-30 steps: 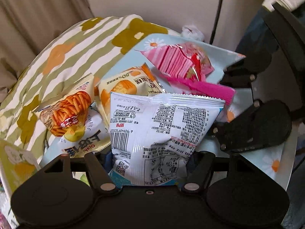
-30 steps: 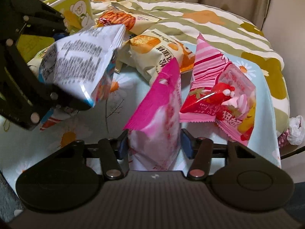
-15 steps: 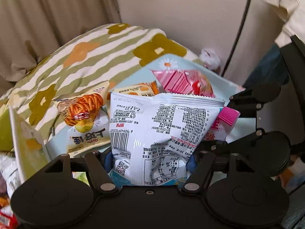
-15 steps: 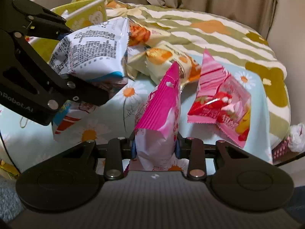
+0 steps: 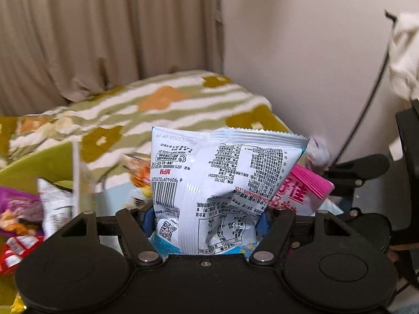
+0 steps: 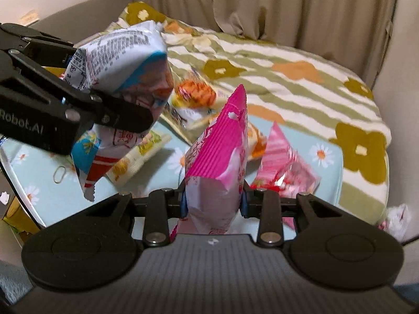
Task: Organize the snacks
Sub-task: 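Carry both bags into the yellow box and open both tools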
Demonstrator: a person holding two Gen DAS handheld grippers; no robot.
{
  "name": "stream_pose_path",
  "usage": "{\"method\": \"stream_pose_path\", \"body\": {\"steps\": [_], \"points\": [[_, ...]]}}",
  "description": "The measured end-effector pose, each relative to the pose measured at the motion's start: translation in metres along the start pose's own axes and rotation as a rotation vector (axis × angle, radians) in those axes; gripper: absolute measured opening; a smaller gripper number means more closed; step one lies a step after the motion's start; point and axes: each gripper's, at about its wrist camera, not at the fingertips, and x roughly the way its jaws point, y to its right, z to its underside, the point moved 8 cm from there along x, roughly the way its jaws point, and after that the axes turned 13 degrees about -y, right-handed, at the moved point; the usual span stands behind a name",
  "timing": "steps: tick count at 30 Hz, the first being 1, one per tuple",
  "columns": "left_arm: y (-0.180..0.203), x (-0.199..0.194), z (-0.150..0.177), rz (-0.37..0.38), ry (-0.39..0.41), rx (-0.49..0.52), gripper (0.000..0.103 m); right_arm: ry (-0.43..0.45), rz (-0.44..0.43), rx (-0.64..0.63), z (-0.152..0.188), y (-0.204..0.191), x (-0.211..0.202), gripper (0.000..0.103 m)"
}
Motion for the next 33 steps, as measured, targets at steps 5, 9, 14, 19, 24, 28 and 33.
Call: {"method": "stream_pose_path", "body": {"steps": [5,9,14,19,24,28,33], "points": [[-0.034,-0.029,0.000,-0.087,0.039,-0.091,0.073,0.045,-0.027,-0.024,-0.025,-0.009,-0.020,0.050],[-0.074,-0.048,0.010,-0.162,0.050,-0.184,0.073,0.086,-0.074,-0.023,-0.048,-0.026,-0.033,0.050],[-0.128,-0.070,0.029,-0.234,0.060,-0.271,0.073,0.141,-0.121,-0.025,-0.080,-0.054,-0.043,0.050],[-0.182,-0.079,0.046,-0.273,0.047,-0.331,0.073,0.172,-0.167,-0.018,-0.112,-0.096,-0.044,0.050],[-0.230,-0.079,0.063,-0.283,0.030,-0.369,0.073,0.175,-0.204,-0.003,-0.138,-0.144,-0.038,0.050],[-0.259,-0.072,0.077,-0.273,0.019,-0.380,0.073,0.163,-0.210,0.024,-0.156,-0.177,-0.025,0.050],[-0.280,-0.057,0.082,-0.213,0.005,-0.384,0.091,0.134,-0.194,0.076,-0.168,-0.205,-0.007,0.050]]}}
